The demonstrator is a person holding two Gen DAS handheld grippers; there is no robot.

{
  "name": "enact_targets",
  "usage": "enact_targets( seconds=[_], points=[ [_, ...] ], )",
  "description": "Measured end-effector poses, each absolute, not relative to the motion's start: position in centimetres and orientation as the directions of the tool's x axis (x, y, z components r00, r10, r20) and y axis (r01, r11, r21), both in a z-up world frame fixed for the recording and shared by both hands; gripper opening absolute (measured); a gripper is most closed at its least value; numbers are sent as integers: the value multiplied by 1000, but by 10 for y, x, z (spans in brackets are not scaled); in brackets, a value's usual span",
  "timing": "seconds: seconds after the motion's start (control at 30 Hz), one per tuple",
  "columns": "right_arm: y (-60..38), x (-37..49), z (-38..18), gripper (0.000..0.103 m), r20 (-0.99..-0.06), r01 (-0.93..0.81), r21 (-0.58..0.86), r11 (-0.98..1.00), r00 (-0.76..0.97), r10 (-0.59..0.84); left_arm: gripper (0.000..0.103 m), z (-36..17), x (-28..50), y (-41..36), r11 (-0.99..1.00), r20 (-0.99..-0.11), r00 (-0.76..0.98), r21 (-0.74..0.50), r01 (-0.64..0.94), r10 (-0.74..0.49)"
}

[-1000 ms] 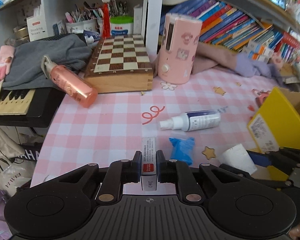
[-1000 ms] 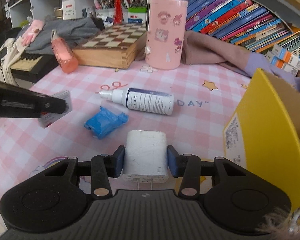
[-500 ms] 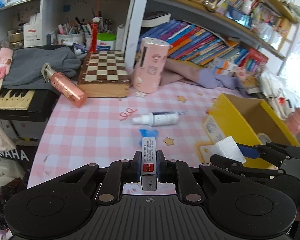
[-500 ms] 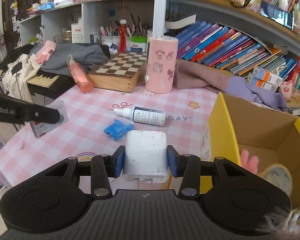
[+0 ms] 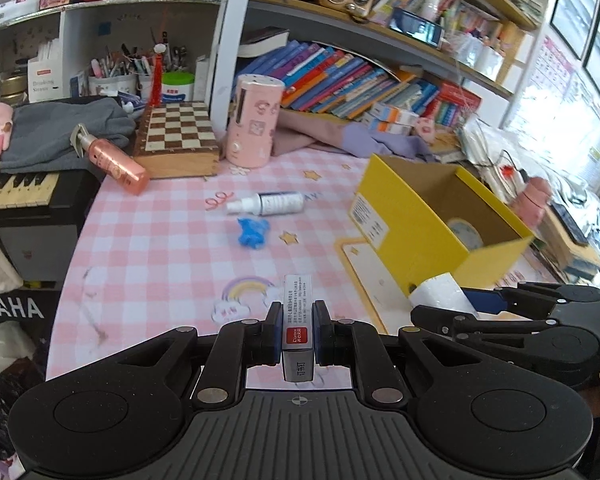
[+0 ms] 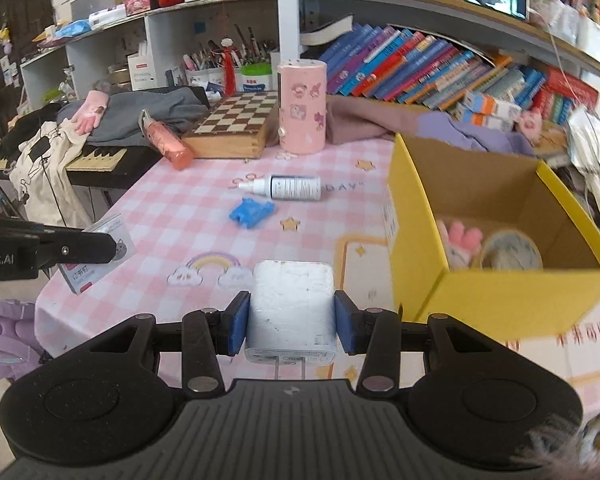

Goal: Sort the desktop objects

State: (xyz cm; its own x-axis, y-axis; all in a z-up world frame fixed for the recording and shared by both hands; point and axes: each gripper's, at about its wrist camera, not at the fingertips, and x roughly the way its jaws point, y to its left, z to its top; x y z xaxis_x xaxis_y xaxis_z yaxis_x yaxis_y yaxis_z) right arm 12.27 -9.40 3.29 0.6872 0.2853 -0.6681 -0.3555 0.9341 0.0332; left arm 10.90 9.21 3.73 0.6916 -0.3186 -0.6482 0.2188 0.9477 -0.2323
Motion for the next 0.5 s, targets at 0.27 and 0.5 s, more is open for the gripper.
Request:
enact_targets(
  seconds=[0.27, 0.5],
  points=[
    [-99, 77, 32, 41, -670, -306, 41, 951, 698, 254, 13, 34, 73, 80, 923, -652, 655, -246, 295, -383],
    [-108, 44, 29, 41, -674, -221, 51, 974, 712, 197, 13, 33, 53, 67, 894, -653, 618, -242, 378, -438]
  ],
)
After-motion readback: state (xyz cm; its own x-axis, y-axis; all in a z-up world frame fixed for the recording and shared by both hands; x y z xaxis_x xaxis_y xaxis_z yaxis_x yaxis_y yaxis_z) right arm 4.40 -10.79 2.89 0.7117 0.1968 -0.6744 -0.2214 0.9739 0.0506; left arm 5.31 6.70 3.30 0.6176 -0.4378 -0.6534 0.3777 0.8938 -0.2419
